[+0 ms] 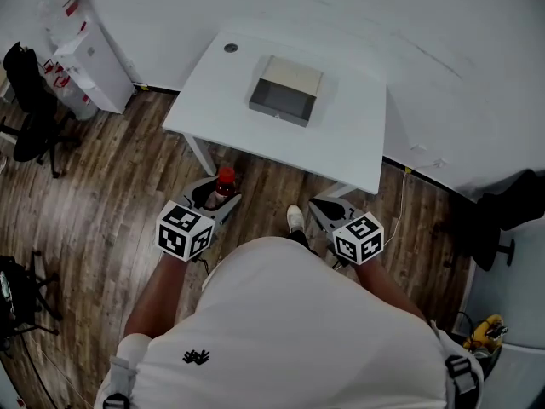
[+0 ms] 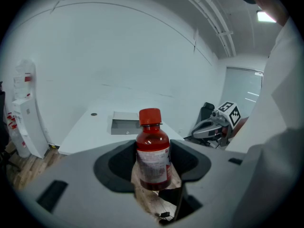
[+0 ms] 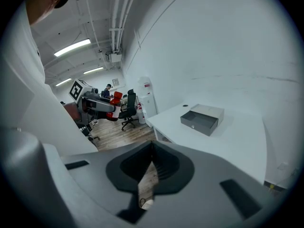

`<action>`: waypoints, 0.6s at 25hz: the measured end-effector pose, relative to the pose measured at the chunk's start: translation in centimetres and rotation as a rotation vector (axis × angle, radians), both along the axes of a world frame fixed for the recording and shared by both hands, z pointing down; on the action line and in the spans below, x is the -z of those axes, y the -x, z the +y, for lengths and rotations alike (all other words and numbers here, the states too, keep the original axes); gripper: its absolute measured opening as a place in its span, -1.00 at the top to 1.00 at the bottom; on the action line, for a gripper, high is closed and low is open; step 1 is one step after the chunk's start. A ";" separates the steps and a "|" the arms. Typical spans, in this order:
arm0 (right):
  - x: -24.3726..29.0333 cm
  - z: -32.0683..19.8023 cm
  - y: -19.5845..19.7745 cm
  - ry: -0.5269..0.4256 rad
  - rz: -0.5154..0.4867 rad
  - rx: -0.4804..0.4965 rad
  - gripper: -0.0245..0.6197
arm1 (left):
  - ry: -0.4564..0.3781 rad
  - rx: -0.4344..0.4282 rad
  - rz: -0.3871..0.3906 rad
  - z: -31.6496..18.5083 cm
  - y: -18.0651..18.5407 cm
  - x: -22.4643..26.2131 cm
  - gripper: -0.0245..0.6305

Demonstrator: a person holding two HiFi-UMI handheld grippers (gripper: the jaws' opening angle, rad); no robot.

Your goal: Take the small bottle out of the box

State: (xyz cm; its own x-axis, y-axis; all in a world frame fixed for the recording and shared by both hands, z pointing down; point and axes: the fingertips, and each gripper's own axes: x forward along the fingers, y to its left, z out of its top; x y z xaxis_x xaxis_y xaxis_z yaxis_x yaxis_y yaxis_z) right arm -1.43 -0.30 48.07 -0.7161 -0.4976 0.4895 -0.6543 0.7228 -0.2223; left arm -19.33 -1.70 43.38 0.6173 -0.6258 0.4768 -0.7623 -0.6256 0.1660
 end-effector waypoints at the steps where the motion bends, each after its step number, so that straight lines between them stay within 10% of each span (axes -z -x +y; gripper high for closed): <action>1: 0.0 -0.1 -0.1 -0.001 0.001 0.001 0.90 | 0.001 0.001 0.002 0.0 -0.1 -0.1 0.23; 15: 1.0 -0.9 1.4 -0.033 -0.011 0.035 0.90 | 0.005 0.045 0.014 0.5 1.3 -0.3 0.23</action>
State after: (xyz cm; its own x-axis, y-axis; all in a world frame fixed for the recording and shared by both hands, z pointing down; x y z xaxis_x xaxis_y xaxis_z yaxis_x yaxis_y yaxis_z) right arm -2.81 -1.23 47.07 -0.7389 -0.4877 0.4650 -0.6257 0.7526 -0.2049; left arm -20.62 -1.18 43.65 0.5953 -0.6507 0.4714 -0.7872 -0.5899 0.1797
